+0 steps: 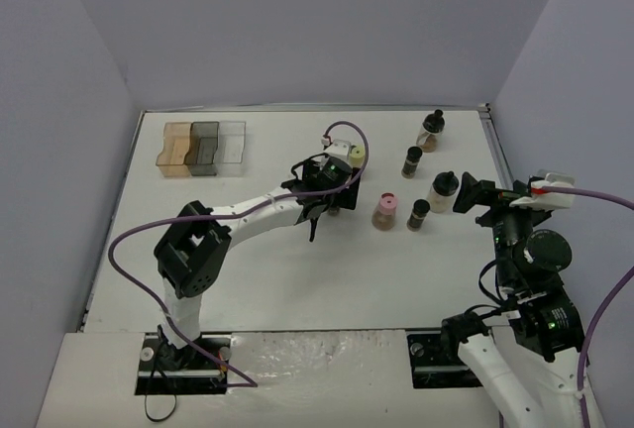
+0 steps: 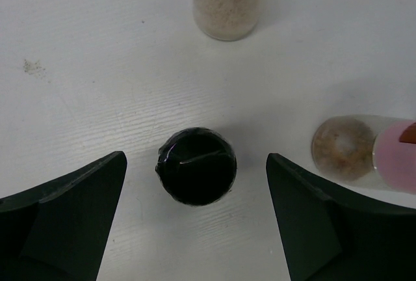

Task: Organize the condiment bottles

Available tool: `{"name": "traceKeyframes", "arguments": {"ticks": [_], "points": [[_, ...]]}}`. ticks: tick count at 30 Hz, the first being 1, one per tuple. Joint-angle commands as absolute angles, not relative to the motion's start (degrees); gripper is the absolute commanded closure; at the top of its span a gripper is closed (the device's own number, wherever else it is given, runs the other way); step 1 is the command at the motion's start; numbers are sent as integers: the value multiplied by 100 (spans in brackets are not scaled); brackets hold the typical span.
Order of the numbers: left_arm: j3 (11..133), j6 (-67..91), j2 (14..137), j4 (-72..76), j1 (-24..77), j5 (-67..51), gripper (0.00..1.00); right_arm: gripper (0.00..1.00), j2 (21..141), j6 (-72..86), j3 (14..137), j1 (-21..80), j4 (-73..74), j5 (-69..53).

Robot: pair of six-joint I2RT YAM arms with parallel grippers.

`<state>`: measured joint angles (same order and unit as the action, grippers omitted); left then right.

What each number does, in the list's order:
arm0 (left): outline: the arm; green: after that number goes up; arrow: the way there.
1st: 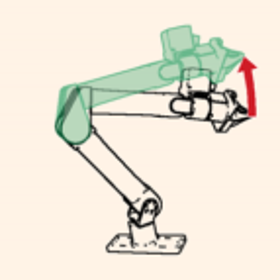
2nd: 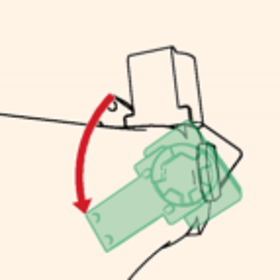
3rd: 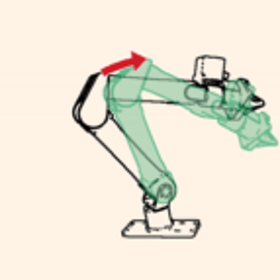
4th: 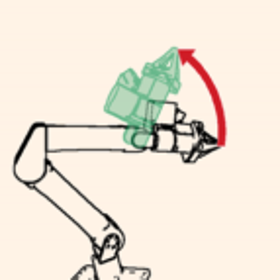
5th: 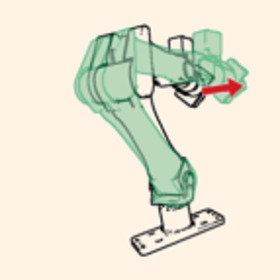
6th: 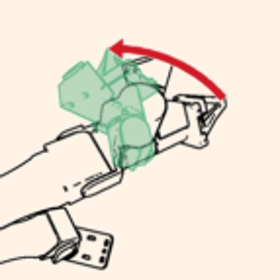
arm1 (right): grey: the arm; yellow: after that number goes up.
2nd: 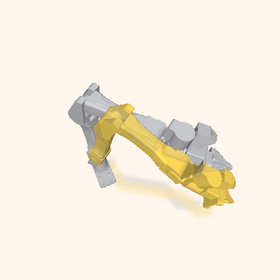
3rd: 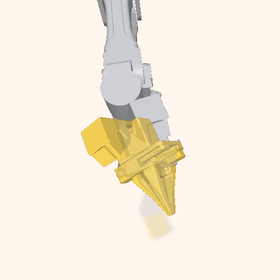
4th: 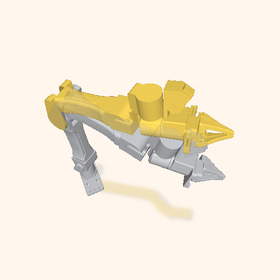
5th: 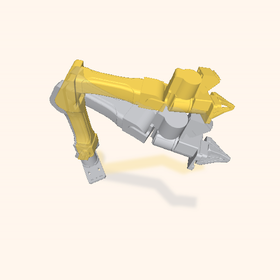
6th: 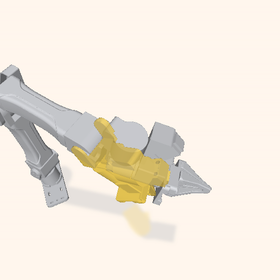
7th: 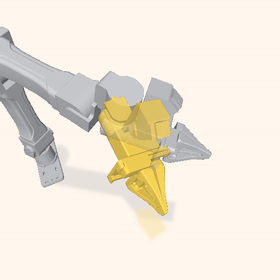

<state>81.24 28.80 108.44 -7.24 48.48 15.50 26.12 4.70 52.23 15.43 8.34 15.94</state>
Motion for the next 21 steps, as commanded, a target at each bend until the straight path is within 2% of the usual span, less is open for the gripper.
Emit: {"name": "traceKeyframes", "arguments": {"ticks": [1, 5, 9, 10, 14, 17, 21], "points": [[8465, 3121, 10769, -546, 4825, 1872, 19, 0, 2592, 386, 5185, 1565, 360, 1556], [8578, 3147, 10933, -606, 4816, 1863, 29, 0, 2566, 387, 5159, 1564, 360, 1574], [8577, 3208, 10912, -596, 4806, 1872, 59, 0, 2540, 394, 5150, 1566, 353, 1620], [8569, 3207, 10880, -594, 4797, 1875, 71, 0, 2541, 387, 5150, 1573, 360, 1634], [8561, 3174, 10580, -763, 4678, 1948, 90, 0, 2549, 395, 5150, 1564, 360, 1594], [8573, 3122, 10180, -1067, 4411, 1941, 96, 0, 2578, 422, 5179, 1565, 360, 1509], [8712, 2840, 9654, -1448, 3625, 1844, 96, 0, 2713, 461, 5244, 1568, 360, 1388]]}}
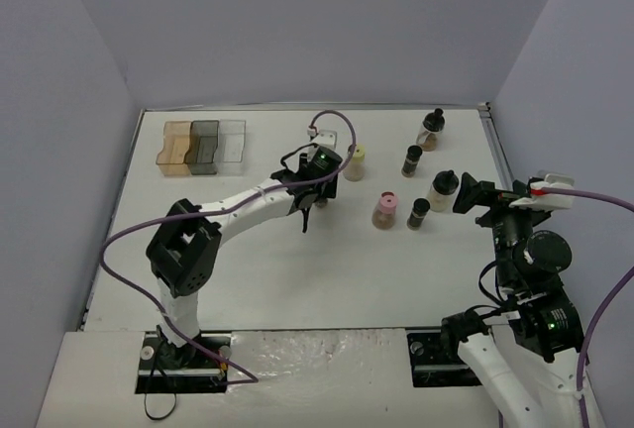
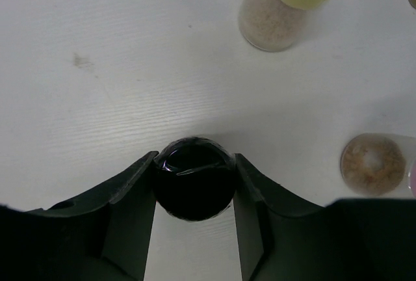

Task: Organize the condiment bottles

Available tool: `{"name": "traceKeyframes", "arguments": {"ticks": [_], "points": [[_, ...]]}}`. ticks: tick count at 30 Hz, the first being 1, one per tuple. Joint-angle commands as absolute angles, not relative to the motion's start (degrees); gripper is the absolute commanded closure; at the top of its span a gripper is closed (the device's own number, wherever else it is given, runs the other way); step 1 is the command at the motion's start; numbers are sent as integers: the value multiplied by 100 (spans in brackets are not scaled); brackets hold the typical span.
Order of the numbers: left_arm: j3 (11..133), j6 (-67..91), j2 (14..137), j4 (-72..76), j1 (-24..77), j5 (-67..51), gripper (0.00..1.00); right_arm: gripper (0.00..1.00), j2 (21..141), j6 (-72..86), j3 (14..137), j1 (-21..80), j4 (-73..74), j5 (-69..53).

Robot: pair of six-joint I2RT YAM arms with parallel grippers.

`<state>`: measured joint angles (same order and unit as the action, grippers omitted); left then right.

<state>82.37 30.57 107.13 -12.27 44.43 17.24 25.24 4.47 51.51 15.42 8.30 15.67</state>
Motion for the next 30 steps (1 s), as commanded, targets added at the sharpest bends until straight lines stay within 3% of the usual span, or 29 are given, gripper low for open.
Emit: {"name": "traceKeyframes", "arguments": {"ticks": [1, 7, 15, 23, 30], "points": [[8762, 2728, 9525, -1532, 3354, 1823, 96, 0, 2767, 502, 5269, 1572, 360, 1359], [9172, 2137, 9265, -1589, 1756, 1507, 96, 0, 3269, 648, 5496, 1573, 421, 943], [10316, 1710, 10316, -1397, 155, 945, 96, 0, 3913, 765, 5669, 1573, 413, 302], [11690, 1353, 11696, -1503, -561, 574, 96, 0, 4104, 765, 5622, 1564, 396, 96], [11890, 1425, 12187, -1520, -709, 398, 96, 0, 4098, 702, 5571, 1565, 378, 263]]}}
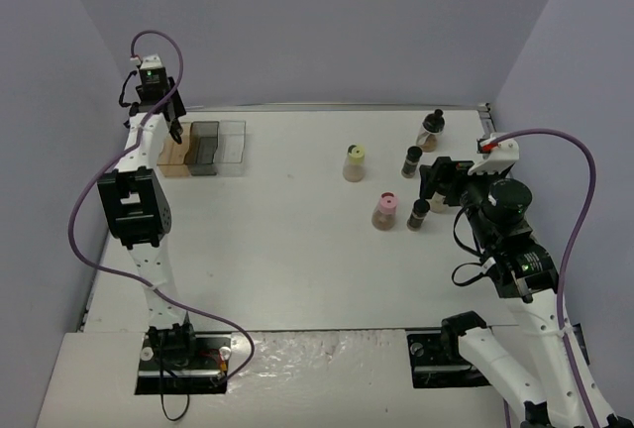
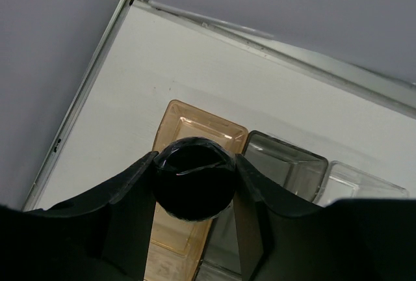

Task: Organize the condiment bottles

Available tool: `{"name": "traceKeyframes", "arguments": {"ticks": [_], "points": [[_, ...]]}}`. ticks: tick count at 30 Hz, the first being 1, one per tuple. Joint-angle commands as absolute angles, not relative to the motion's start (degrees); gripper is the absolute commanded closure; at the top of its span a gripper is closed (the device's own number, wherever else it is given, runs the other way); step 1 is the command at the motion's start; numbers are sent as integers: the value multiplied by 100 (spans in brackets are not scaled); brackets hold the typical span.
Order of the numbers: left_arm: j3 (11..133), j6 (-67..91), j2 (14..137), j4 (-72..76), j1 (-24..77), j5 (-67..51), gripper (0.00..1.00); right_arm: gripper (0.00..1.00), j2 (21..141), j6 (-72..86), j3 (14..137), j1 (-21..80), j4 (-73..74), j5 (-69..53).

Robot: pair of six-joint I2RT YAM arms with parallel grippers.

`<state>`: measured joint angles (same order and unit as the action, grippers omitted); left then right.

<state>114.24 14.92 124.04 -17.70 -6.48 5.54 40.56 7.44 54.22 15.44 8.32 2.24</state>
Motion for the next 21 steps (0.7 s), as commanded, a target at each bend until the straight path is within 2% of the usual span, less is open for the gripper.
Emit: {"name": "traceKeyframes", "arguments": {"ticks": [1, 8, 16, 20, 21], "points": [[11887, 1428, 12230, -1520, -727, 405, 96, 0, 4105, 698, 5567, 1564, 378, 263], [11838, 1396, 12554, -1437, -773, 385, 95, 0, 4068, 686, 5501, 1573, 377, 335], [11438, 1240, 12700, -746, -773, 315, 72, 0, 3944, 686, 5403, 1573, 342, 370], [11301, 1204, 12682, -641, -773, 282, 67, 0, 3876, 685, 5335, 1573, 325, 387], [11263, 1201, 12664, -631, -773, 289, 60, 0, 3865, 678, 5324, 1573, 318, 398]]}}
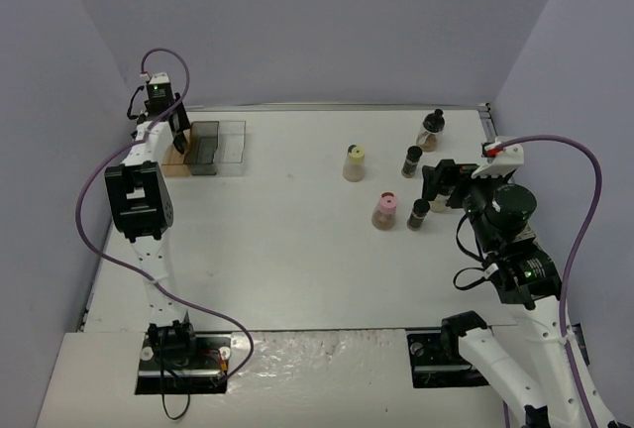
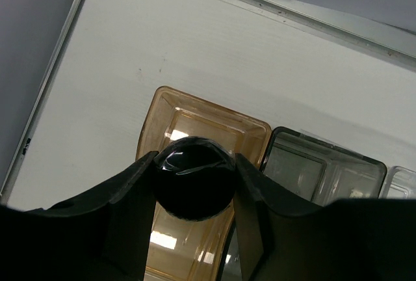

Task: Organize the condiment bottles

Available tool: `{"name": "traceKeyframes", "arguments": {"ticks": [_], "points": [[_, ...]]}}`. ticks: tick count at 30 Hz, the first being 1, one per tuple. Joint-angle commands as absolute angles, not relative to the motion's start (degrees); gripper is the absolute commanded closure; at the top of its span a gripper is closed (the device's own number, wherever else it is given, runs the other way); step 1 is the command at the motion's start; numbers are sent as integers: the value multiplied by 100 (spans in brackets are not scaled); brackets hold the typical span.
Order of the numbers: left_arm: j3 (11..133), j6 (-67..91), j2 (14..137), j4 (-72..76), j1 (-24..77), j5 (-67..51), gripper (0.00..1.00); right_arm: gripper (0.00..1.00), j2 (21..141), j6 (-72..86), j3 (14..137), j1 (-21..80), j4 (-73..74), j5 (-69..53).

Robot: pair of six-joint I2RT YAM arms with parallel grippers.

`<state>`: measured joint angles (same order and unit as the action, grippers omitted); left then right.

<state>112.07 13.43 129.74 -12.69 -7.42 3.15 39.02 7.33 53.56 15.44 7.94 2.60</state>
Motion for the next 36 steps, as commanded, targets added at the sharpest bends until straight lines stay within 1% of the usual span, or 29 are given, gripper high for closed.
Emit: {"name": "traceKeyframes", "arguments": {"ticks": [1, 2, 3, 4, 5, 7, 10, 15, 18, 21, 24, 27, 31, 32, 33, 34, 36], "points": [[11224, 1197, 12647, -620, -773, 296, 53, 0, 3855, 671, 5314, 1573, 311, 408], [11183, 1191, 12629, -601, -773, 303, 50, 0, 3845, 663, 5309, 1578, 308, 422], [11117, 1181, 12584, -580, -773, 310, 44, 0, 3835, 656, 5311, 1579, 310, 439], [11033, 1170, 12516, -565, -773, 316, 35, 0, 3825, 651, 5317, 1574, 316, 455], [10984, 1161, 12462, -563, -773, 316, 29, 0, 3823, 650, 5317, 1573, 316, 457], [10879, 1154, 12295, -590, -773, 316, 20, 0, 3808, 663, 5320, 1582, 316, 451], [10612, 1099, 11888, -628, -770, 224, 12, 0, 3809, 697, 5351, 1582, 316, 422], [10001, 1229, 11043, -755, -553, -63, 8, 0, 3854, 856, 5348, 1580, 355, 525], [9392, 1412, 10381, -750, -41, -275, 5, 0, 3887, 1027, 5334, 1573, 424, 678], [9140, 1623, 9920, -957, 617, -315, 4, 0, 4027, 1233, 5304, 1573, 513, 886], [9076, 1813, 9630, -1257, 1229, -344, 3, 0, 4369, 1577, 5291, 1573, 793, 1315], [8919, 1874, 9215, -1512, 1550, -350, 3, 0, 4991, 1860, 5272, 1567, 1117, 1493], [8439, 1851, 8594, -1783, 1834, -270, 3, 0, 5763, 2324, 5051, 1572, 1111, 1541], [8288, 1805, 8407, -1858, 1871, -243, 3, 1, 5922, 2430, 4980, 1568, 1071, 1640], [8172, 1761, 8221, -1928, 1894, -224, 3, 5, 6071, 2533, 4928, 1565, 1019, 1754], [8097, 1724, 8031, -2001, 1907, -211, 3, 13, 6201, 2625, 4897, 1564, 952, 1877], [7878, 1670, 7808, -2153, 1922, -166, 3, 16, 6362, 2725, 4776, 1564, 785, 2090]]}}
